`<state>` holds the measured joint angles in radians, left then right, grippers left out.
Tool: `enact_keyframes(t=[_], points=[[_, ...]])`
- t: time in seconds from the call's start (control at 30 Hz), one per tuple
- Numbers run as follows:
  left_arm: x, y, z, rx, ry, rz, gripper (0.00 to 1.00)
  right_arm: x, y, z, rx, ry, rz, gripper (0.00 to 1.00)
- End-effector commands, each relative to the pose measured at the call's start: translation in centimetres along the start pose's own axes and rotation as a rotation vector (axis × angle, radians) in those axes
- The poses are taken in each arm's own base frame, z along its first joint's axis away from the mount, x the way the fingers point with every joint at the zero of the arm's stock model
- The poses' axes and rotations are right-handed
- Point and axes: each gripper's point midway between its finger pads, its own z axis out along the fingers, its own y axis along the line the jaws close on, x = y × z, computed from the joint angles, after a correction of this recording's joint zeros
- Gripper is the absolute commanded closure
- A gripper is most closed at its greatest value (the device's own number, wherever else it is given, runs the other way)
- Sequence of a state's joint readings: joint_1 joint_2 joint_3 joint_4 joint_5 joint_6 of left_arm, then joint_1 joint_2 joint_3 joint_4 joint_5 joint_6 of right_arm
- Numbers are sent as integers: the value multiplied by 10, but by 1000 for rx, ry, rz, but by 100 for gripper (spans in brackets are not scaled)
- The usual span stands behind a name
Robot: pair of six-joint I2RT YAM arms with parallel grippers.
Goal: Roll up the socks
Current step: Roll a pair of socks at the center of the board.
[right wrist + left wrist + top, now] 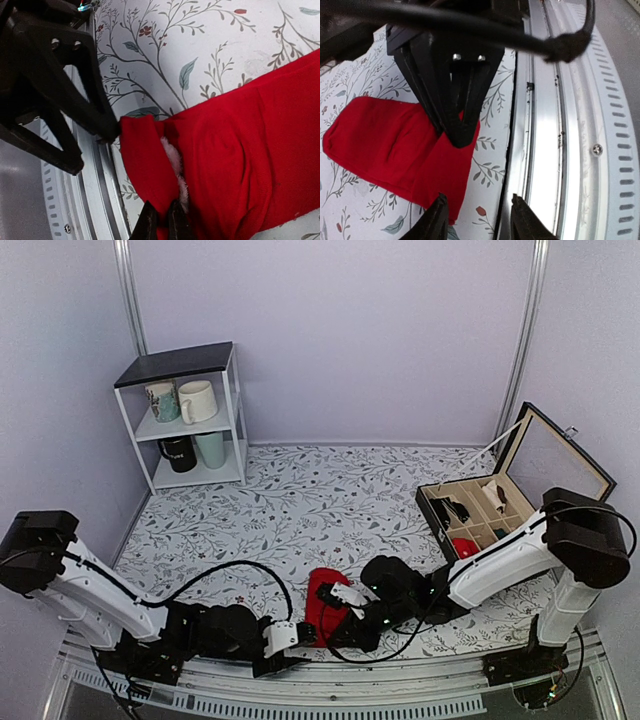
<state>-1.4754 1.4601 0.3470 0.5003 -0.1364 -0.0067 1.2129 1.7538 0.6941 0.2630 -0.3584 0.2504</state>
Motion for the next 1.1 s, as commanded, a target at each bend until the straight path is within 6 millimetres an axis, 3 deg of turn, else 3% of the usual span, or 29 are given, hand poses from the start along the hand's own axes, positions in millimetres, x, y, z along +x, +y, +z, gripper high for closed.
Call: enact_keyframes(t=[0.0,0.23,0.67,0.83,0.93,1.07], points=[[-9,2,3,-45,-53,44,56,98,-4,-2,-42,357,178,99],[-25,7,-3,-109,-127,110,47,98,-3,1,-76,375,205,99],[-1,-25,17,5,-31,124,50,94,-9,1,-88,373,257,98],[4,-27,23,-7,-13,132,50,89,-9,1,-93,368,274,98],[9,-23,26,-33,6,132,56,90,-10,1,-90,374,286,98],[8,-22,24,-35,0,111,73,90,-13,2,-85,378,297,98]])
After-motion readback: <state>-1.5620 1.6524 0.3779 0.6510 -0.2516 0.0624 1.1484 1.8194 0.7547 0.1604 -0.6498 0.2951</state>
